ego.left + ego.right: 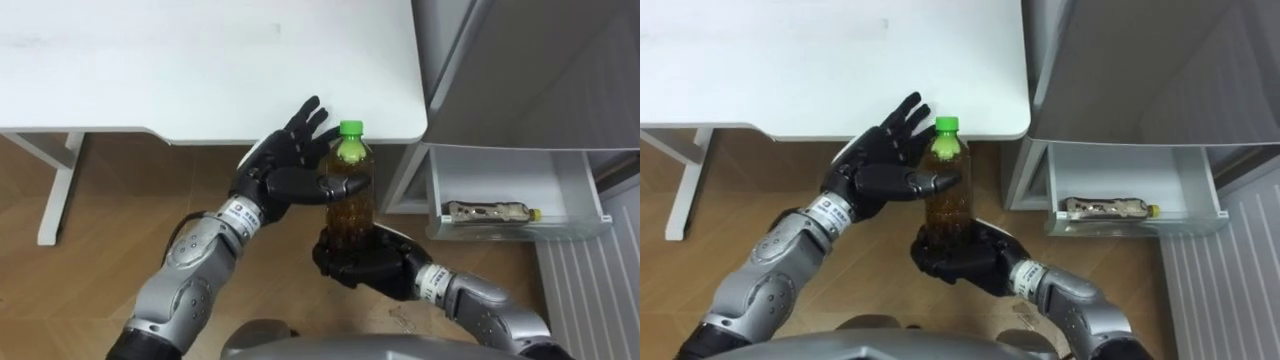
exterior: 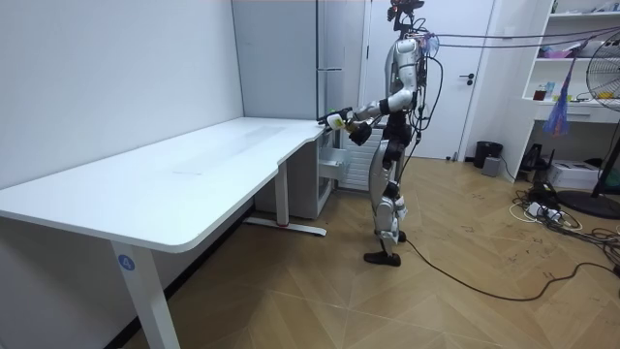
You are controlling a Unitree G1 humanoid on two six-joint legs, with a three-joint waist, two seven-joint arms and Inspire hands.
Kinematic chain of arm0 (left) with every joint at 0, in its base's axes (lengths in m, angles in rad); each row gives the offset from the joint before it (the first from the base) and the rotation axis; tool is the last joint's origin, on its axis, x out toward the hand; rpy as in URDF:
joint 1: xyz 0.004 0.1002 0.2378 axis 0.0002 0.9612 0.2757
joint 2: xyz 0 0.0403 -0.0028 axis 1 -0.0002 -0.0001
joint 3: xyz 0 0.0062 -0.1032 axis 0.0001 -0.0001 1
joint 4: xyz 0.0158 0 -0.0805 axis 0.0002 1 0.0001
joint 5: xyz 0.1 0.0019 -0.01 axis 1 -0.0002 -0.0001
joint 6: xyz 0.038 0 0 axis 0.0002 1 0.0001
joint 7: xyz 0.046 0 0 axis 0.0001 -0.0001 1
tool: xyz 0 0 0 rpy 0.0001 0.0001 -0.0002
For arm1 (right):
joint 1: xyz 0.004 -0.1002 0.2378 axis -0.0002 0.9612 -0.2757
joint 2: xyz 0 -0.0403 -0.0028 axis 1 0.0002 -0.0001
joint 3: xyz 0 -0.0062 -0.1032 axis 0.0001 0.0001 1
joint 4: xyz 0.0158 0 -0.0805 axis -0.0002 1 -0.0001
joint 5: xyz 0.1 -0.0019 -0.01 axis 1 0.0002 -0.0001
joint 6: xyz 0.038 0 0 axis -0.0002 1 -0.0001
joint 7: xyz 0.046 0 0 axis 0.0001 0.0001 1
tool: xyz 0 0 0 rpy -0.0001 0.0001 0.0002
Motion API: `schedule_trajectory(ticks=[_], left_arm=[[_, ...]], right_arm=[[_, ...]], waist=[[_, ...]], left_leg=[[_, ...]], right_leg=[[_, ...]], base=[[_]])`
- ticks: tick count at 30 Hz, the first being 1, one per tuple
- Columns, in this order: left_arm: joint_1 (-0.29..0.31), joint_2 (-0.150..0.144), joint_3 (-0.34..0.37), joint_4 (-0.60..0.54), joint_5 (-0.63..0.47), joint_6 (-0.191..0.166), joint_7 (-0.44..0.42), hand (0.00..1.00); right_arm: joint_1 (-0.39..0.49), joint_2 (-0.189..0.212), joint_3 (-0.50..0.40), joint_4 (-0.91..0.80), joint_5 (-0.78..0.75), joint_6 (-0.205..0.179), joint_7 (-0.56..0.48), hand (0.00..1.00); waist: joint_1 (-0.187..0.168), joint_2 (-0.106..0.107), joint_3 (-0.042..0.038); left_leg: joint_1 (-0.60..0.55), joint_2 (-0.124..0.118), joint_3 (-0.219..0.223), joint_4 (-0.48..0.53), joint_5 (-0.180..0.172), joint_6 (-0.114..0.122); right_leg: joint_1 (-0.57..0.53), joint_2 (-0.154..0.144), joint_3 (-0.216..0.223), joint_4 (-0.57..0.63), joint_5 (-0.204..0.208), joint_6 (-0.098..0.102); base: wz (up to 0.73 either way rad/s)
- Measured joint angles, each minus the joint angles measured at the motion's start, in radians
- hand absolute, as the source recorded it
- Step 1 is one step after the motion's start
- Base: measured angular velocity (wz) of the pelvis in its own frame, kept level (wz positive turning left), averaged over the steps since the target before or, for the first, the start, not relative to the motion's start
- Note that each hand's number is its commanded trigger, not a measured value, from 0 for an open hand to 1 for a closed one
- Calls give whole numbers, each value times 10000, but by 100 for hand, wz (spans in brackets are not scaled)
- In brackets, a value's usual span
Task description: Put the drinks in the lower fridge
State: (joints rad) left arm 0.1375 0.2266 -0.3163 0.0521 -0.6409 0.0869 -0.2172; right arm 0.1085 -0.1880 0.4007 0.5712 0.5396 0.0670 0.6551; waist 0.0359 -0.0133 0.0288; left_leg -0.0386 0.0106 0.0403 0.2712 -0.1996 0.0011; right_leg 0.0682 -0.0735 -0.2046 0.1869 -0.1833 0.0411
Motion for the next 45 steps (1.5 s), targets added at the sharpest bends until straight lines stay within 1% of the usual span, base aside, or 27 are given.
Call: schedule_trajectory(ticks=[2,4,9,10,12,14,15,16,17,18,19,20,21,22,24,25,27,28,30,32,34,35,36,39,40,42,45], left_arm=[[0,70,0,-63,4,24,14,0],[1,178,0,-310,5,260,148,0],[1,292,6,-503,4,446,341,0],[1,316,72,-633,2,633,390,0],[1,376,207,-704,-5,809,384,0],[1,469,379,-758,-5,811,385,0],[3,532,602,-926,-5,811,400,0],[6,479,1182,-1413,-143,726,506,0],[3,415,1555,-1766,-326,533,607,0],[-9,236,2321,-2541,-865,-94,753,0],[-105,35,2858,-3198,-1411,-828,790,0],[-145,-62,3076,-3407,-1630,-1123,783,0],[-181,-240,3437,-3686,-2048,-1619,774,0],[-142,-327,3669,-3763,-2313,-1915,771,0],[0,-481,3843,-3740,-2287,-1985,805,0],[189,-543,3817,-3742,-2236,-1977,805,0],[422,-563,3817,-3741,-2083,-1970,808,0],[486,-561,3818,-3741,-1895,-1970,810,0],[497,-542,3842,-3740,-1421,-1970,808,0],[497,-536,3922,-3741,-814,-1960,805,0],[496,-528,3926,-3740,-201,-1945,806,0],[497,-522,3926,-3740,-53,-1937,806,0],[498,-516,3929,-3740,184,-1920,806,0],[496,-512,4062,-3743,755,-1892,751,0],[496,-512,4258,-3744,1124,-1868,737,0],[494,-511,4602,-3766,1348,-1868,755,0],[494,-491,5208,-3767,1352,-1870,962,0]], right_arm=[[27,-61,-8,0,-1,0,0,100],[29,-61,-103,-4,-2,4,2,100],[47,-44,-464,-20,-5,9,26,100],[121,-23,-707,-20,-5,9,46,100],[302,69,-1098,-20,-5,7,111,100],[433,83,-1301,-19,-18,5,131,100],[516,116,-1422,-14,-139,5,134,100],[534,131,-1511,50,-401,5,134,100],[535,123,-1508,69,-503,6,133,100],[547,111,-1499,69,-801,8,134,100],[621,131,-1505,69,-1042,11,134,100],[663,145,-1506,68,-1147,13,133,100],[741,175,-1504,68,-1267,50,133,100],[744,205,-1513,69,-1360,148,132,100],[743,208,-1613,68,-1460,187,128,100],[737,229,-1637,64,-1459,188,128,100],[724,319,-1722,53,-1455,187,129,100],[723,343,-1788,61,-1454,187,129,100],[736,337,-1888,67,-1454,187,126,100],[752,308,-1914,67,-1456,187,117,100],[776,250,-1970,121,-1455,187,118,100],[777,228,-2001,158,-1455,187,117,100],[782,182,-2104,285,-1456,187,119,100],[868,162,-2554,670,-1486,189,105,100],[959,184,-2762,785,-1529,184,108,100],[1126,180,-3055,957,-1531,183,101,100],[1346,142,-3408,1214,-1450,152,96,100]], waist=[[2,-12,7],[8,-14,9],[35,-13,8],[86,-13,7],[242,-12,7],[365,-12,7],[518,-10,7],[563,-12,6],[552,-15,4],[528,-8,1],[511,14,-9],[516,25,-21],[528,45,-43],[530,79,-72],[514,64,-97],[549,16,-153],[562,-86,-183],[570,-136,-184],[546,-148,-184],[514,-90,-149],[479,40,-89],[479,82,-84],[486,181,-84],[493,334,-164],[478,357,-179],[491,356,-179],[517,336,-166]], left_leg=[[-6,0,0,1,0,0],[-13,0,-2,0,-1,-1],[-13,3,-14,16,-1,-1],[-7,11,-22,19,-1,-1],[17,41,-18,36,-3,-5],[43,65,-6,42,-5,-12],[77,95,29,41,-12,-27],[80,112,-11,42,-28,-53],[83,113,-39,34,-32,-59],[102,101,-87,12,-32,-59],[195,84,-114,-64,-31,-61],[266,77,-112,-106,-30,-60],[444,46,-95,-228,-15,-64],[564,15,-25,-317,-6,-55],[762,-35,3,-356,-3,-49],[788,-54,5,-343,-1,-46],[788,-54,3,-346,-1,-46],[787,-56,2,-346,-2,-46],[789,-66,-14,-343,-3,-44],[820,-63,-37,-355,-5,-45],[817,-57,-113,-382,-8,-49],[815,-54,-121,-390,-8,-50],[816,-53,-138,-420,-8,-50],[797,-51,-155,-490,-5,-53],[795,-49,-187,-483,-2,-57],[801,-48,-189,-470,-2,-59],[807,-57,-178,-450,-3,-57]], right_leg=[[-14,2,20,2,1,-1],[-23,3,17,4,2,-3],[-18,7,17,3,3,-5],[-16,10,15,3,7,-12],[-13,30,57,1,23,-38],[1,46,65,9,28,-46],[6,68,97,11,43,-70],[23,89,69,14,51,-84],[36,94,46,14,53,-87],[72,92,1,12,53,-87],[175,85,-13,-5,49,-81],[221,77,-17,0,42,-69],[330,53,-20,-7,15,-30],[454,27,-19,-20,-27,-14],[534,-18,-14,-33,-93,-2],[532,-28,1,-36,-117,0],[538,-23,22,-55,-120,2],[570,-21,29,-79,-119,0],[665,-21,10,-140,-108,-10],[718,-11,4,-162,-102,-13],[732,5,-28,-171,-102,-13],[729,7,-31,-172,-102,-13],[726,9,-50,-173,-102,-13],[681,3,-158,-169,-102,-13],[701,3,-224,-168,-102,-12],[723,5,-226,-171,-103,-11],[733,-8,-251,-171,-103,-12]], base=[[-2],[0],[0],[-3],[-7],[-6],[-6],[-4],[6],[8],[6],[0],[-4],[-5],[0],[0],[0],[0],[3],[4],[7],[4],[0],[2],[7],[3],[0]])
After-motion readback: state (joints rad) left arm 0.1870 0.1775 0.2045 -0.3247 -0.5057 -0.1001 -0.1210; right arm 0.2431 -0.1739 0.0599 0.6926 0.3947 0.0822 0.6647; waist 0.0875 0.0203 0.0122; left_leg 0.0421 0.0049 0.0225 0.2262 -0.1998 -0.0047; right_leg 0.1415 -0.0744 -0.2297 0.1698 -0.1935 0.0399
